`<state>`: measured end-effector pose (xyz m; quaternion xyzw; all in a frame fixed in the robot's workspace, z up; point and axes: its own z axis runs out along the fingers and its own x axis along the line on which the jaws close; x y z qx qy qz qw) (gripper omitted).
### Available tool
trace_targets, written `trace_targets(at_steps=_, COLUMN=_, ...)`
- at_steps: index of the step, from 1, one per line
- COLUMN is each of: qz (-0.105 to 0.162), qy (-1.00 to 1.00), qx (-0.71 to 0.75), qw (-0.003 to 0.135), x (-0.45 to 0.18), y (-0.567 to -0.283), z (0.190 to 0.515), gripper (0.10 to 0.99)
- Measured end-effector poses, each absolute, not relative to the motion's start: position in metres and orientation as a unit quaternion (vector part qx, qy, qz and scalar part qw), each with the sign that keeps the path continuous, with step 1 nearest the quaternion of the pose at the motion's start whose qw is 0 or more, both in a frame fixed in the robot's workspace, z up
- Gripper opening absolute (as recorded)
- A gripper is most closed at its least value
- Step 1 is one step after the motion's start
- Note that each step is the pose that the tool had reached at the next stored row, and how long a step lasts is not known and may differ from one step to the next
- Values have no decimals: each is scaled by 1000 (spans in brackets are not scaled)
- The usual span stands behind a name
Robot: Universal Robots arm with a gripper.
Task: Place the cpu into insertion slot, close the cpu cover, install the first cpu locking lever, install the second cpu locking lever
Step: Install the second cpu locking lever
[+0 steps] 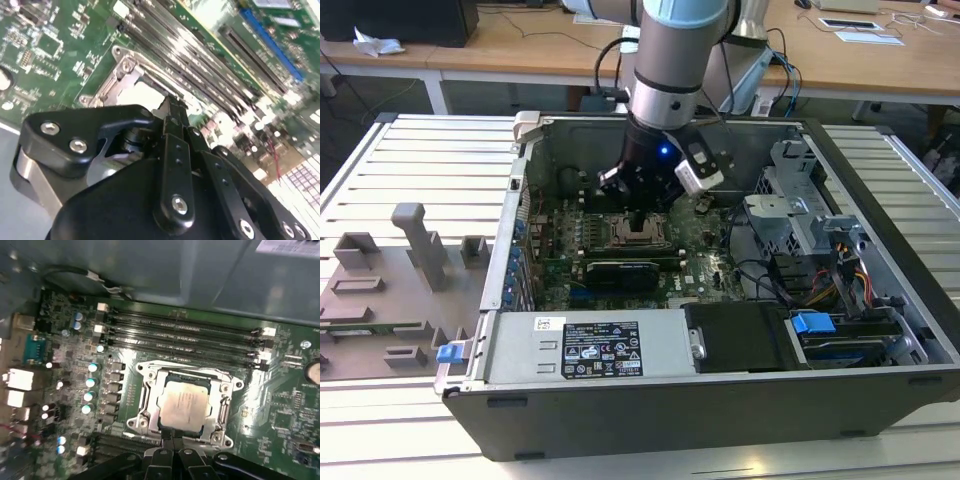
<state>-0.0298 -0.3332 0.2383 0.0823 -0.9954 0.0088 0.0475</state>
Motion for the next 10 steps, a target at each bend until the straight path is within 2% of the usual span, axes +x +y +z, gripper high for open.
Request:
trace_targets(at_steps=3, qz=9, qy=-995, qx=82, qw=47, x=-30, y=-333, z=265, gripper=106)
trace_targets(at_steps=10, qz=9, qy=-995, qx=82, qw=47, x=-30, y=-333, z=267, gripper=106)
